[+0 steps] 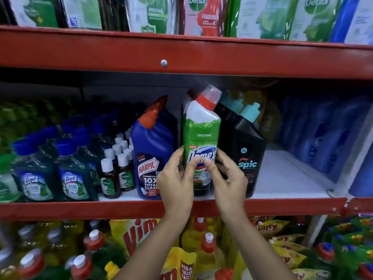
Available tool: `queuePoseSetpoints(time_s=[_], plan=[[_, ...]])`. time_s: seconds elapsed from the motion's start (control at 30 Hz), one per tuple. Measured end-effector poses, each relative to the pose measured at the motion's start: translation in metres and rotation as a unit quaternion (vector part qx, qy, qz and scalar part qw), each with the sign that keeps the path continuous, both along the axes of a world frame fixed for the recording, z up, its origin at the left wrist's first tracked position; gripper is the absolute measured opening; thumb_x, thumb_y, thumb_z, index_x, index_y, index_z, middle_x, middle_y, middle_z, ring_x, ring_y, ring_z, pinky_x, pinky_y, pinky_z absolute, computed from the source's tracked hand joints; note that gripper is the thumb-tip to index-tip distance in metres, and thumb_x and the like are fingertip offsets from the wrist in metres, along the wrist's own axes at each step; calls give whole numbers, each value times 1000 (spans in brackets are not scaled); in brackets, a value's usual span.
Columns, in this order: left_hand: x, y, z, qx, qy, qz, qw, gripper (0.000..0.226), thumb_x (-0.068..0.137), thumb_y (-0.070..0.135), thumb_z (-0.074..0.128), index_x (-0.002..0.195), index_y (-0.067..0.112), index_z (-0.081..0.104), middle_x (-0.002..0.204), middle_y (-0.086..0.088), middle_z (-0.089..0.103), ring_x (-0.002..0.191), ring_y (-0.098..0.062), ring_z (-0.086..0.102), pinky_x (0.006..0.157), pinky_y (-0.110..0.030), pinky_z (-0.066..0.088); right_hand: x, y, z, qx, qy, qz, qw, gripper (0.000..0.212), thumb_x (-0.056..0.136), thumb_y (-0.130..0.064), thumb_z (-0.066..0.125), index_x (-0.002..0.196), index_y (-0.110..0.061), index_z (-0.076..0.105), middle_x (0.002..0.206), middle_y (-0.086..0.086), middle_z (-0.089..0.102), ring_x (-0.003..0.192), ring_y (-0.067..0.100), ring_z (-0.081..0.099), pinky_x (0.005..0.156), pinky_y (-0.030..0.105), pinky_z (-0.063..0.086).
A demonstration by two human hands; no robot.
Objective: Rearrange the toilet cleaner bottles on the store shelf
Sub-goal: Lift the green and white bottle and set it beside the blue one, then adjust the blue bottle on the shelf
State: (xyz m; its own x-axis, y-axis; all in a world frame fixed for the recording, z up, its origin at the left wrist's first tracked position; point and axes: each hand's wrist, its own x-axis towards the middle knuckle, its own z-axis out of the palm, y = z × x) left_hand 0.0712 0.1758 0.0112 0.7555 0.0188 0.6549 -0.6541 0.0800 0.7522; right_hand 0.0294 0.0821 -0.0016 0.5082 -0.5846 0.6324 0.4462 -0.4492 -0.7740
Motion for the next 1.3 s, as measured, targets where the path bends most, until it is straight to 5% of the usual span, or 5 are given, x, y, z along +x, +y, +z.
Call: queuePoseSetpoints(time_s=[0.3, 0.47, 0.67, 0.93, 1.3], plan=[[9, -1, -11, 44, 24, -1, 999, 45, 91, 37, 65, 131, 18, 59, 114, 5, 74, 102, 1, 68, 89, -33, 59, 2, 3, -3, -30, 43, -6, 999, 29, 96, -29, 64, 125, -36, 63, 107, -31, 69, 103, -8, 68, 92, 27, 57], [0, 14, -7, 31, 25, -45, 998, 42, 91, 23, 67, 132, 23, 56, 109, 28, 62, 101, 18, 61, 84, -6, 50, -6, 9, -2, -35, 9, -44, 998, 34, 96, -24, 64, 130, -30, 61, 105, -27, 69, 100, -13, 66, 85, 13, 55], [14, 58, -9, -24, -51, 122, 991, 19, 90, 15, 69, 109, 18, 65, 95, 4, 68, 91, -9, 67, 73, -27, 58, -4, 57, -5, -58, -53, -16, 997, 30, 96, -18, 63, 125, -24, 63, 114, -8, 69, 110, 1, 66, 92, 27, 58], [43, 91, -25, 75, 23, 90, 993, 42, 88, 37, 67, 125, 23, 53, 121, 6, 59, 109, 0, 56, 95, -31, 51, 30, 89, -28, -43, 89, 56, 994, 57, 99, -45, 50, 151, -23, 41, 151, -5, 53, 139, 6, 49, 112, 40, 45], [43, 95, -34, 31, 46, 36, 998, 39, 88, 20, 71, 126, 15, 61, 116, 2, 69, 110, 6, 59, 76, 0, 46, 39, 80, -24, -51, 112, 31, 992, 47, 99, -37, 56, 144, -25, 47, 123, -10, 69, 103, 0, 69, 91, 31, 59]])
